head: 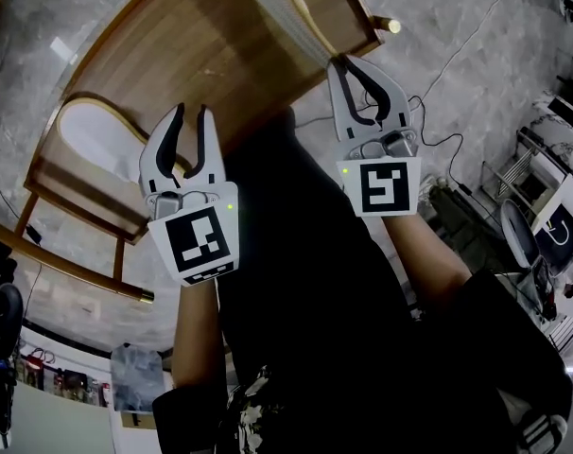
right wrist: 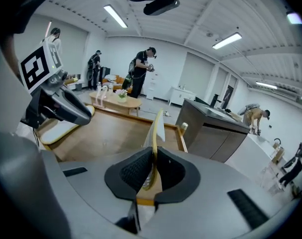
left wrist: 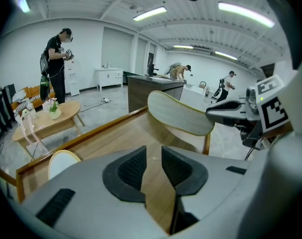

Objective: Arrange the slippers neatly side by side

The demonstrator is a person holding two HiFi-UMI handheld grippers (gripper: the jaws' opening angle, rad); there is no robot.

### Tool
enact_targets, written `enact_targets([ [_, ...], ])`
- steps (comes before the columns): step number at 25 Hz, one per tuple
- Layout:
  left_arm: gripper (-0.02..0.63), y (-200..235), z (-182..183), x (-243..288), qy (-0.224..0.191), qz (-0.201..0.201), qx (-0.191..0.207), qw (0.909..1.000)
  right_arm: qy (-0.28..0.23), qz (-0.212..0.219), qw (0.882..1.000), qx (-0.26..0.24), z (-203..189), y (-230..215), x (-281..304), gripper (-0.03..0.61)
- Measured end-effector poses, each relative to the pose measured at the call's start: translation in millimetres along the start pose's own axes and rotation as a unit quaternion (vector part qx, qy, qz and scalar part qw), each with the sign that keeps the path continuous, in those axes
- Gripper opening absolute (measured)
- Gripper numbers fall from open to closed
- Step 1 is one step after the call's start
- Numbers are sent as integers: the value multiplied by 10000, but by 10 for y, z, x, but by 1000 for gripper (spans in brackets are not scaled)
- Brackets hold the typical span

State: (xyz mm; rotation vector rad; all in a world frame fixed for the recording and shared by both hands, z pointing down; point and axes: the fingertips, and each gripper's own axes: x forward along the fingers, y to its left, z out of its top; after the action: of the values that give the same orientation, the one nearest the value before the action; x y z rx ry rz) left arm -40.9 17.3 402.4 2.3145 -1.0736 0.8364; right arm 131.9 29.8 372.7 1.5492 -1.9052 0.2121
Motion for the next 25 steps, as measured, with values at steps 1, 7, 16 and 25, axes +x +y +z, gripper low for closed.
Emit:
enact_targets([
  [1,91,11,2,-9,-13,9,-15,10000,-7,30,10000,-43,21,28,1,23],
  [7,90,87,-3,-87,-72,90,-133,9998,30,301,9995,-72,76,212,3,20],
  [16,90,203,-101,-201,-89,271,-306,9991,-27,862,9962,-108,155,659,17,17],
  [25,87,322,-244,-372,-112,582,-519,9969,-25,1284,9917,-99,132,906,69,17],
])
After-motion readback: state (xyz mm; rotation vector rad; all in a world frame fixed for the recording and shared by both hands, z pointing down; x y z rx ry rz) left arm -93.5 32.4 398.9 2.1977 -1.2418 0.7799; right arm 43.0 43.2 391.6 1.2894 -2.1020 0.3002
